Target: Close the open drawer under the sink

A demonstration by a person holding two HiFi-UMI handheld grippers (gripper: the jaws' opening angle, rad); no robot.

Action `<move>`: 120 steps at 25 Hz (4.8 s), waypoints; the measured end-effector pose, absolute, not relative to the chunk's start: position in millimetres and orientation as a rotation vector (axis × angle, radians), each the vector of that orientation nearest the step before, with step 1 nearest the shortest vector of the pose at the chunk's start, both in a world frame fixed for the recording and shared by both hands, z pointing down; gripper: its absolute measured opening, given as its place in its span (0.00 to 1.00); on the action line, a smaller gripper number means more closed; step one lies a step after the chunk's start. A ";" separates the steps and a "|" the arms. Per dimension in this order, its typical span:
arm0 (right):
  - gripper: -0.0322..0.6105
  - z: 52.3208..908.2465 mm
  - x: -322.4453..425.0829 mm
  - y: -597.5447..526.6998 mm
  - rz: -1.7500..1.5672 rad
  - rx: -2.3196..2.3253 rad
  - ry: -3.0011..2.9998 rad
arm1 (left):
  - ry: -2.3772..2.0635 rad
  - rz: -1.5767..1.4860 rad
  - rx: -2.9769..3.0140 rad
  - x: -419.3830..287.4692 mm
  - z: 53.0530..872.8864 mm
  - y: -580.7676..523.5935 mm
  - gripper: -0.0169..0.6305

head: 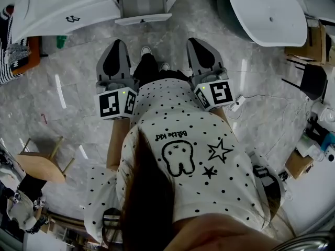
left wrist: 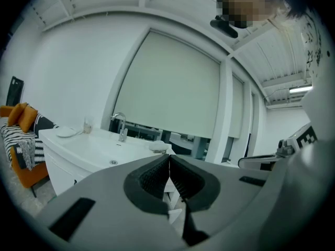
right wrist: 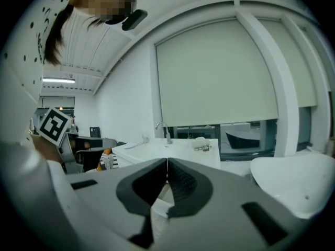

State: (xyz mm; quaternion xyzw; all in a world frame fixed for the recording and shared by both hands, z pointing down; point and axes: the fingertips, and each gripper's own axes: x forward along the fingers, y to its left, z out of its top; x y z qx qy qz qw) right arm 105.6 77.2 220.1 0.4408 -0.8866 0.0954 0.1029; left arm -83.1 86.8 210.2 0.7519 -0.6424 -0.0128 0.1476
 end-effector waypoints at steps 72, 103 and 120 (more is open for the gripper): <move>0.07 236.4 105.7 -66.4 0.329 1.256 -2.584 | -1.894 0.054 2.054 -104.6 243.5 -30.9 0.04; 0.07 315.8 78.4 -46.5 0.484 1.105 -2.482 | -1.518 0.443 1.836 -62.2 530.8 -20.3 0.16; 0.07 405.1 82.0 -40.1 0.654 1.073 -2.350 | -1.434 0.596 1.793 -36.7 707.1 -43.0 0.23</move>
